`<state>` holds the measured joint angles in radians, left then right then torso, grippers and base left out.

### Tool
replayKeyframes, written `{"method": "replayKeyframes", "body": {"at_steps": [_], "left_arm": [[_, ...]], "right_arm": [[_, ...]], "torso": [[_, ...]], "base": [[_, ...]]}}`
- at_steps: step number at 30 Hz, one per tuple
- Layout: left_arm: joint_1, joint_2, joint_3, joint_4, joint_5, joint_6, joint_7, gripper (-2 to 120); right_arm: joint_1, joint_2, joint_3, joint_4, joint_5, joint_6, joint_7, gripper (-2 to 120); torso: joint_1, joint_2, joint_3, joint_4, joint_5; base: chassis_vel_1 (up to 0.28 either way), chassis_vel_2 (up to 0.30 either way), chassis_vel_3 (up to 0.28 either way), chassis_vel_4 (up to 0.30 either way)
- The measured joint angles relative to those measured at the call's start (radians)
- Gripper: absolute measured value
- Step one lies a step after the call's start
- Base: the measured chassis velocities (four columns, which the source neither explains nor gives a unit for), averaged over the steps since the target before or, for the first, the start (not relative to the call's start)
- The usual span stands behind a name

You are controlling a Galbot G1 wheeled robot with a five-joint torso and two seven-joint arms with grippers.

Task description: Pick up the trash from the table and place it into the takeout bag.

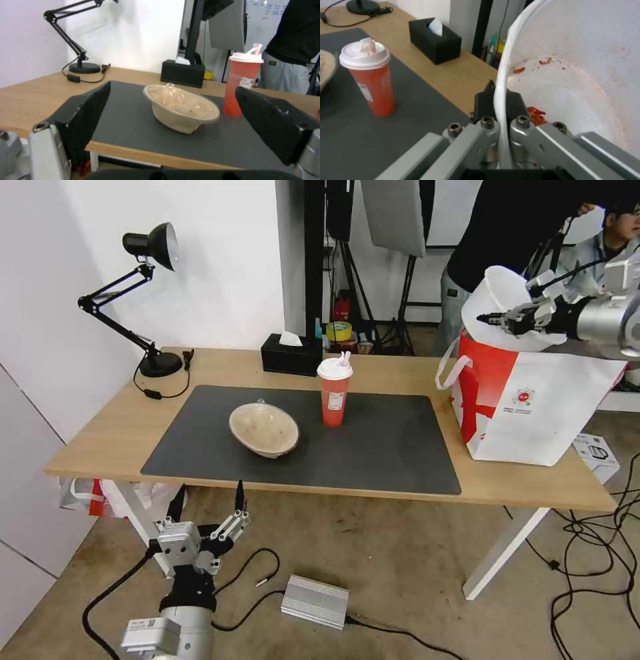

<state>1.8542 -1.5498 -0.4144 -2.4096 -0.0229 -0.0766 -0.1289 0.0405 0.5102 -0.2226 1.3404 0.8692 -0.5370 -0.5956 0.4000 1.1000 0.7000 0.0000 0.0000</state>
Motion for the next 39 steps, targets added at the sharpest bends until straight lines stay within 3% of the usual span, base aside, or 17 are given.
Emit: {"method": "replayKeyframes", "body": {"at_steps": [39], "left_arm": [[0.000,0.012,-0.005,-0.002,0.001,-0.001,-0.003,100]], "right_arm": [[-0.210,-0.001,0.171,0.032,-0.007,-0.003,0.006,0]], "torso": [[0.000,0.000,0.000,0.0000,0.0000]], "base": [[0.000,0.000,0.000,0.000]]}}
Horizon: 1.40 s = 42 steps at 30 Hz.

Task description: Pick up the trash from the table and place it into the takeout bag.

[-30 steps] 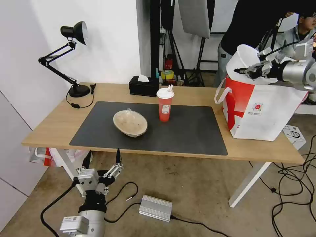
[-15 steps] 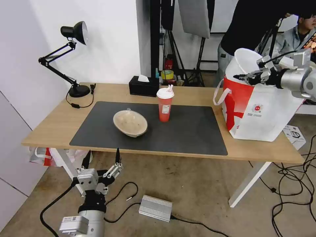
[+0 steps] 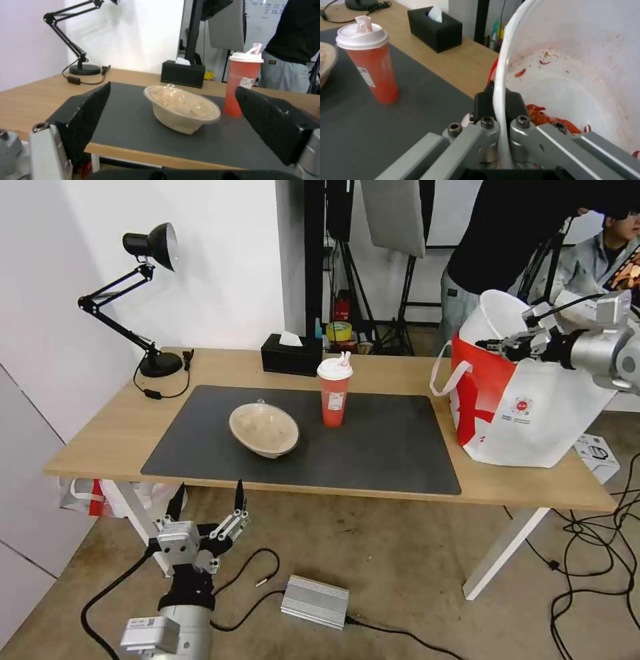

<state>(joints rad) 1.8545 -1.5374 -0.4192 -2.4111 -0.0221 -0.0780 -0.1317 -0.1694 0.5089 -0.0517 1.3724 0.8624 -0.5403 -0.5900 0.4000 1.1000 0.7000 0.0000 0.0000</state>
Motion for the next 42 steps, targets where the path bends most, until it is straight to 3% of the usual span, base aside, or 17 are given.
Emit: {"method": "replayKeyframes", "body": {"at_steps": [7,18,19,23,32,36,42], "left_arm": [[0.001,-0.001,0.002,0.000,0.001,-0.001,0.000,100],[0.002,-0.004,0.007,0.001,0.003,-0.001,0.000,100],[0.002,-0.004,0.007,0.001,0.003,-0.001,0.000,100],[0.003,-0.004,0.008,0.001,0.003,-0.001,0.000,100],[0.001,-0.001,0.008,0.001,0.002,-0.001,0.000,100],[0.001,0.000,0.008,0.001,0.001,-0.001,0.000,100],[-0.001,0.002,0.008,0.001,0.000,-0.001,0.000,100]], "right_arm": [[-0.003,-0.004,0.004,0.011,0.016,0.001,0.020,0],[0.010,-0.008,0.004,0.010,0.023,0.004,0.035,37],[0.010,-0.008,0.004,0.010,0.023,0.005,0.038,45],[0.013,-0.007,0.004,0.010,0.023,0.005,0.040,54],[0.019,-0.008,0.002,0.011,0.024,0.010,0.048,92],[0.019,-0.008,0.002,0.011,0.024,0.010,0.049,100],[0.018,-0.010,0.007,0.014,0.024,0.013,0.057,100]], "torso": [[0.000,0.000,0.000,0.0000,0.0001],[0.000,0.000,0.000,0.0000,0.0000],[0.000,0.000,0.000,0.0000,0.0000],[0.000,0.000,0.000,0.0000,0.0000],[0.000,0.000,0.000,-0.0001,0.0000],[0.000,0.000,0.000,0.0000,0.0000],[0.000,0.000,0.000,0.0000,0.0000]], "base": [[0.000,0.000,0.000,0.000],[0.000,0.000,0.000,0.000],[0.000,0.000,0.000,0.000],[0.000,0.000,0.000,0.000],[0.000,0.000,0.000,0.000],[0.000,0.000,0.000,0.000],[0.000,0.000,0.000,0.000]]}}
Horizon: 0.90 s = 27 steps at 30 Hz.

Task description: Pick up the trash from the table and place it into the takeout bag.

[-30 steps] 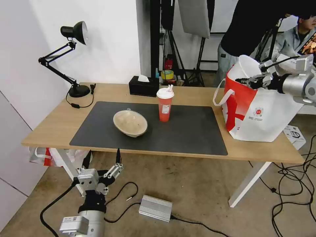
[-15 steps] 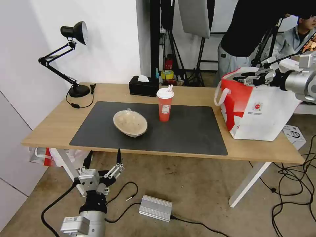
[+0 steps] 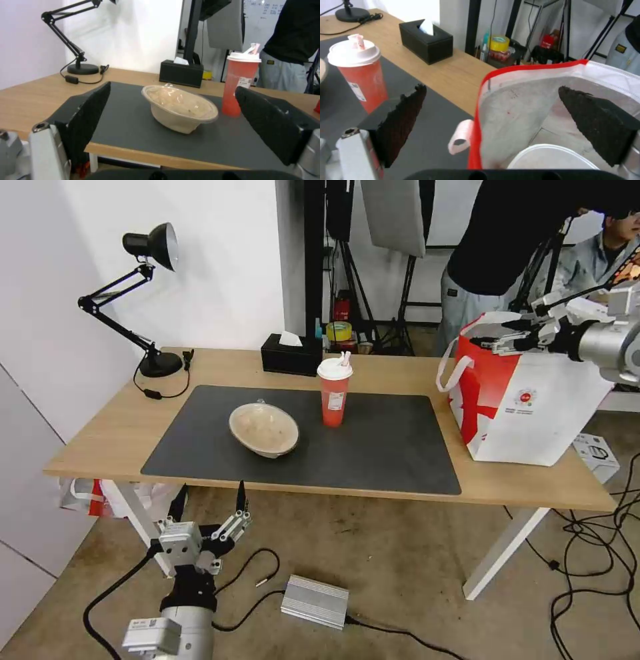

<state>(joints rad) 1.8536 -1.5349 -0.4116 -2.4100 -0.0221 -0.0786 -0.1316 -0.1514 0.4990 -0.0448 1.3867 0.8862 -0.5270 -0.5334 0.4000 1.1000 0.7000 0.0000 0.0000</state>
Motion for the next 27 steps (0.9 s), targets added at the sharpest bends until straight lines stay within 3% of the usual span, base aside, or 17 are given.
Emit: {"method": "replayKeyframes", "body": {"at_steps": [16,27], "left_arm": [[0.001,0.004,-0.002,-0.003,-0.003,0.000,0.000,100],[0.001,-0.001,0.003,-0.003,-0.004,0.000,0.000,100]], "right_arm": [[-0.008,-0.003,0.018,0.024,0.012,0.003,0.016,100],[-0.093,-0.008,0.106,0.085,0.050,0.006,0.088,100]], "torso": [[0.000,0.000,0.000,0.0000,0.0000],[0.000,0.000,0.000,0.0001,0.0000]], "base": [[0.000,0.000,0.000,0.000],[0.000,0.000,0.000,0.000]]}}
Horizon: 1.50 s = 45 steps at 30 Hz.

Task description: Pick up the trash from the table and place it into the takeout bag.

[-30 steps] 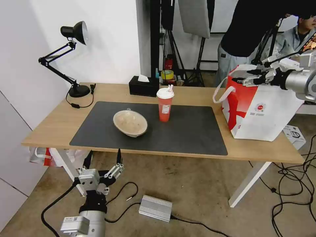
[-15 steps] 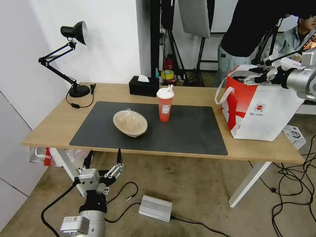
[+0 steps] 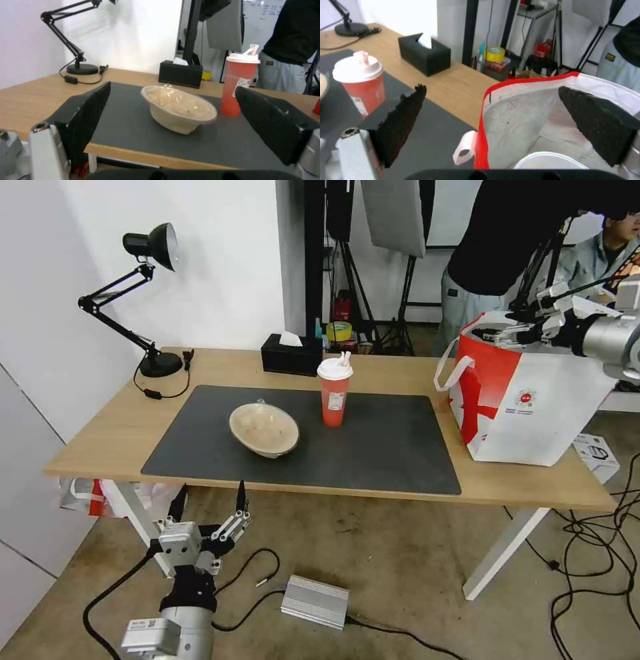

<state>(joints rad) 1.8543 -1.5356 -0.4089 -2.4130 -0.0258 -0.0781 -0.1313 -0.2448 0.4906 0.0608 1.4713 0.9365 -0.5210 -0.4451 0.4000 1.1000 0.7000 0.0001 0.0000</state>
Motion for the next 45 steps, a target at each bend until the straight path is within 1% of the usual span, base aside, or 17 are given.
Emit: {"method": "replayKeyframes", "body": {"at_steps": [4,5,8,9,11,14,15,19,20,24,30,34,38,45], "left_arm": [[-0.001,0.000,0.001,0.002,-0.001,0.000,0.000,100],[-0.001,0.000,0.001,0.002,-0.001,0.000,0.000,100],[-0.003,0.000,0.006,0.005,-0.001,0.000,0.001,100],[-0.003,0.000,0.006,0.005,-0.001,0.000,0.001,100],[-0.004,0.000,0.008,0.007,-0.001,0.000,0.002,100],[-0.005,0.003,0.007,0.008,-0.002,-0.001,0.002,100],[-0.005,0.003,0.007,0.008,-0.002,-0.001,0.002,100],[-0.005,0.004,0.007,0.008,-0.003,-0.001,0.002,100],[-0.005,0.004,0.007,0.008,-0.003,-0.001,0.002,100],[-0.003,0.003,0.007,0.005,-0.003,-0.002,0.002,100],[-0.001,0.002,0.007,0.002,-0.002,-0.002,0.002,100],[0.002,-0.002,0.007,0.001,0.000,-0.003,0.002,100],[0.004,-0.003,0.007,0.000,0.003,-0.005,0.002,100],[0.004,-0.007,0.009,0.000,0.007,-0.005,0.002,100]], "right_arm": [[-0.085,-0.014,0.071,0.069,0.029,0.022,0.073,100],[-0.085,-0.014,0.071,0.069,0.029,0.022,0.073,100],[-0.165,-0.022,0.145,0.144,0.050,0.038,0.129,100],[-0.165,-0.022,0.145,0.144,0.050,0.038,0.129,100],[-0.235,-0.028,0.208,0.209,0.068,0.058,0.170,100],[-0.326,-0.036,0.285,0.281,0.086,0.091,0.203,100],[-0.326,-0.036,0.285,0.281,0.086,0.091,0.203,100],[-0.402,-0.043,0.353,0.334,0.104,0.106,0.238,100],[-0.402,-0.043,0.353,0.334,0.104,0.106,0.238,100],[-0.465,-0.045,0.412,0.371,0.116,0.124,0.267,100],[-0.516,-0.044,0.453,0.406,0.120,0.147,0.304,100],[-0.567,-0.034,0.488,0.453,0.130,0.177,0.376,100],[-0.612,-0.022,0.516,0.488,0.131,0.207,0.417,100],[-0.690,-0.005,0.567,0.539,0.122,0.236,0.453,100]], "torso": [[0.000,0.000,0.000,-0.0001,0.0001],[0.000,0.000,0.000,-0.0001,0.0001],[0.000,0.000,0.000,-0.0001,0.0000],[0.000,0.000,0.000,-0.0001,0.0000],[0.000,0.000,0.000,0.0000,-0.0001],[0.000,0.000,0.000,-0.0003,0.0000],[0.000,0.000,0.000,-0.0003,0.0000],[0.000,0.000,0.000,-0.0001,-0.0001],[0.000,0.000,0.000,-0.0001,-0.0001],[0.000,0.000,0.000,-0.0001,-0.0001],[0.000,0.000,0.000,-0.0001,0.0000],[0.000,0.000,0.000,-0.0001,-0.0001],[0.000,0.000,0.000,-0.0001,0.0000],[0.000,0.000,0.000,-0.0001,-0.0001]], "base": [[0.000,0.000,0.000,0.000],[0.000,0.000,0.000,0.000],[0.000,0.000,0.000,0.000],[0.000,0.000,0.000,0.000],[0.000,0.000,0.000,0.000],[0.000,0.000,0.000,0.000],[0.000,0.000,0.000,0.000],[0.000,0.000,0.000,0.000],[0.000,0.000,0.000,0.000],[0.000,0.000,0.000,0.000],[0.000,0.000,0.000,0.000],[0.000,0.000,0.000,0.000],[0.000,0.000,0.000,0.000],[0.000,0.000,0.000,0.000]]}}
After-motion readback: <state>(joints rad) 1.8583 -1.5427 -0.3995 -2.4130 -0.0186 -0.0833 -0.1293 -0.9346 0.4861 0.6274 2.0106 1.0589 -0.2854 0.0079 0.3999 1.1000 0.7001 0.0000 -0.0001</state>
